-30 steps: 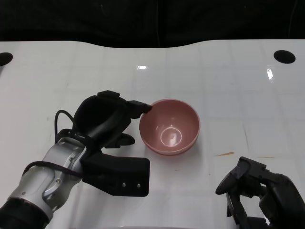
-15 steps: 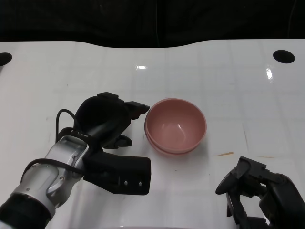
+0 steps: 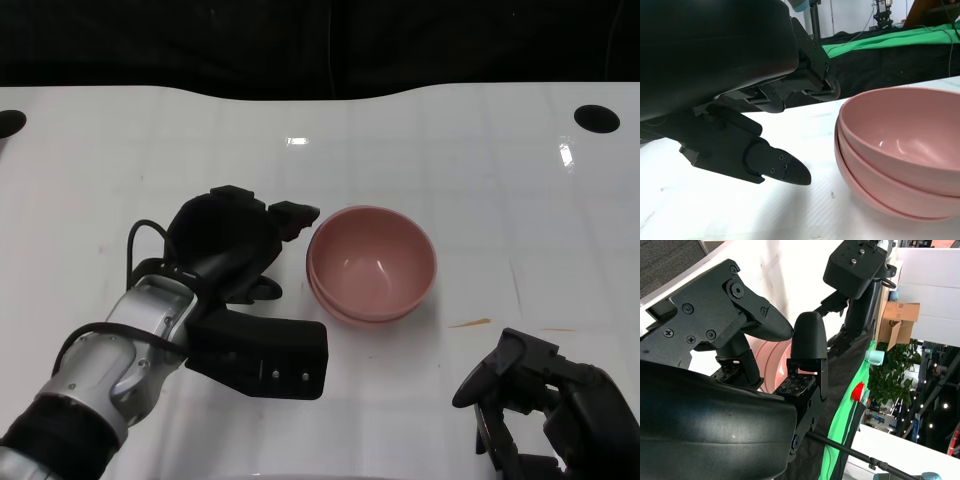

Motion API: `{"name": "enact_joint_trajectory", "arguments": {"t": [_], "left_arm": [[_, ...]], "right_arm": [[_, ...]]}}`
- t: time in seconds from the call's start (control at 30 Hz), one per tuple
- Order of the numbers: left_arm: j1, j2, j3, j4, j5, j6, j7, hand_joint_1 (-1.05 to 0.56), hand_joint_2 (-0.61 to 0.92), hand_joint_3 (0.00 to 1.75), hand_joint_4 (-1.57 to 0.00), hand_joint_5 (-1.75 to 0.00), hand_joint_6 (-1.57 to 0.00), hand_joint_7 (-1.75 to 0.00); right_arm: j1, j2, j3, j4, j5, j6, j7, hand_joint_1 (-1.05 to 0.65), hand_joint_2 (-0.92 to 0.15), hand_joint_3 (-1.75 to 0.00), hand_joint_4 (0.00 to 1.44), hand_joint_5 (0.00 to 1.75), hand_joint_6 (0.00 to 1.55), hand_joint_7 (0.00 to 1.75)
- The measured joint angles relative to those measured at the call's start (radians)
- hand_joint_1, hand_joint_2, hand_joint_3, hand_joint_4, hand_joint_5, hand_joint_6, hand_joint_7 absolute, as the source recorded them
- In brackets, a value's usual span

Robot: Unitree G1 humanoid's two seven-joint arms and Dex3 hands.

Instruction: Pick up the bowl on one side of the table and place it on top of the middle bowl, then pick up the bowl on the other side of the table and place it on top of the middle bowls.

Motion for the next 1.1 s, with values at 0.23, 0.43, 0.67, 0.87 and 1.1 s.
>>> {"name": "enact_joint_trajectory", "arguments": {"t": [0.23, 0.43, 0.67, 0.87, 1.1], "left_arm": [[0.001, -0.003, 0.011, 0.0, -0.011, -0.049, 0.078, -0.4, 0.91, 0.01, -0.17, -0.38, -0.23, -0.01], [0.001, 0.001, 0.023, 0.025, -0.066, -0.17, 0.126, -0.36, 0.92, 0.04, -0.04, -0.63, -0.27, -0.02], [0.001, 0.018, 0.03, 0.072, -0.116, -0.274, 0.117, -0.35, 0.91, 0.06, -0.09, -0.67, -0.55, -0.13], [0.001, 0.025, 0.031, 0.094, -0.122, -0.286, 0.088, -0.36, 0.92, 0.04, -0.19, -0.64, -0.67, -0.11], [-0.007, 0.026, 0.031, 0.096, -0.123, -0.286, 0.057, -0.39, 0.92, 0.05, -0.17, -0.64, -0.71, -0.1]], "right_arm": [[0.0, 0.0, 0.0, 0.0, -0.001, 0.0, 0.0, -0.16, -0.47, -1.27, 0.78, 1.7, 0.76, 1.36], [0.001, 0.0, 0.0, -0.002, -0.003, 0.0, 0.0, -0.16, -0.47, -1.28, 0.78, 1.7, 0.76, 1.36], [0.005, 0.0, 0.0, -0.006, -0.003, 0.001, 0.0, -0.16, -0.47, -1.28, 0.78, 1.7, 0.76, 1.36], [0.004, 0.0, 0.0, -0.006, -0.006, 0.001, -0.001, -0.17, -0.46, -1.28, 0.78, 1.7, 0.76, 1.37], [0.004, 0.0, 0.0, -0.007, -0.006, 0.002, 0.0, -0.17, -0.47, -1.27, 0.78, 1.7, 0.76, 1.37]]}}
